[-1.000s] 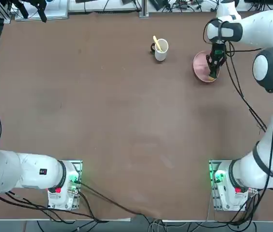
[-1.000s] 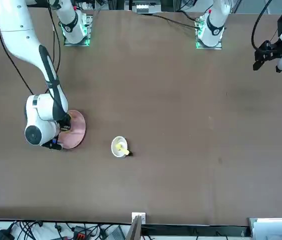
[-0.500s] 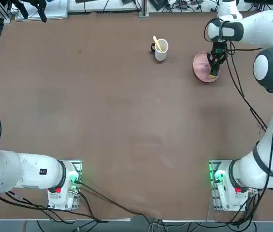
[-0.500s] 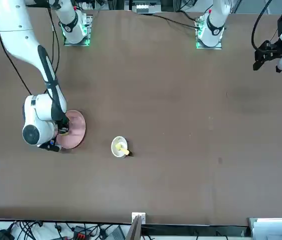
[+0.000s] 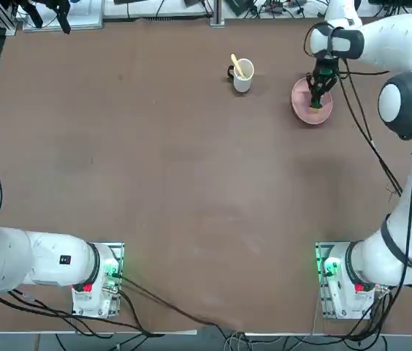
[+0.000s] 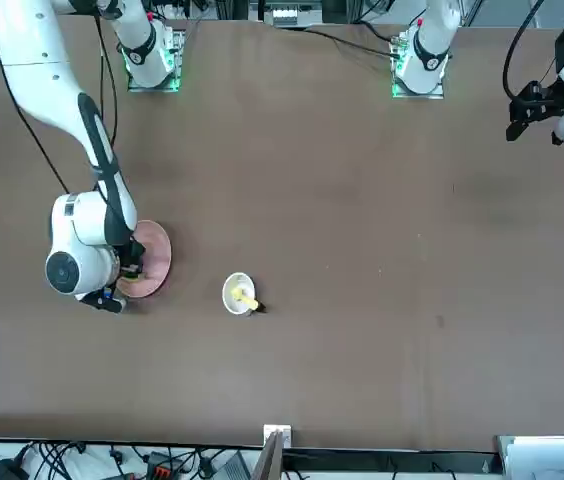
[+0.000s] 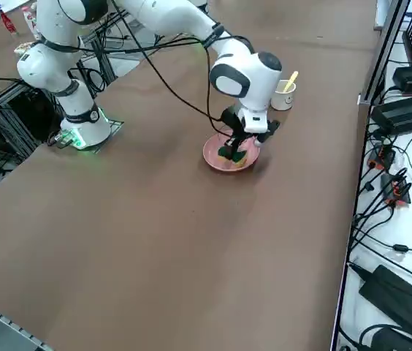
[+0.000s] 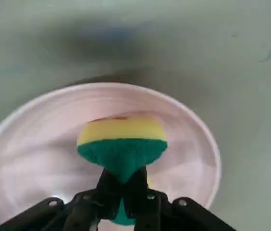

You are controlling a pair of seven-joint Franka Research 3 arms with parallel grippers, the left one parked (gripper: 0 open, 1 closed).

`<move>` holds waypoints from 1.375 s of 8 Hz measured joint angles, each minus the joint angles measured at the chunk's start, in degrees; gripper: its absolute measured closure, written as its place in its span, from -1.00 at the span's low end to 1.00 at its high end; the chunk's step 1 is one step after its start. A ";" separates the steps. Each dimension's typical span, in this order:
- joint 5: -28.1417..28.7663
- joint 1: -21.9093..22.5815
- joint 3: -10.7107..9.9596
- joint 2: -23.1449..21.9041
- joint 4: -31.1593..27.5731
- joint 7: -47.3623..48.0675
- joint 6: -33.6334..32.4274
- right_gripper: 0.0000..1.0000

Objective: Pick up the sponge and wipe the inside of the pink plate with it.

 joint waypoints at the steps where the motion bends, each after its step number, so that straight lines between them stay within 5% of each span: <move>1: 0.00 0.93 0.02 0.18 0.07 1.73 0.83 0.84; 11: 0.19 6.20 0.12 0.44 0.33 10.88 -2.14 0.85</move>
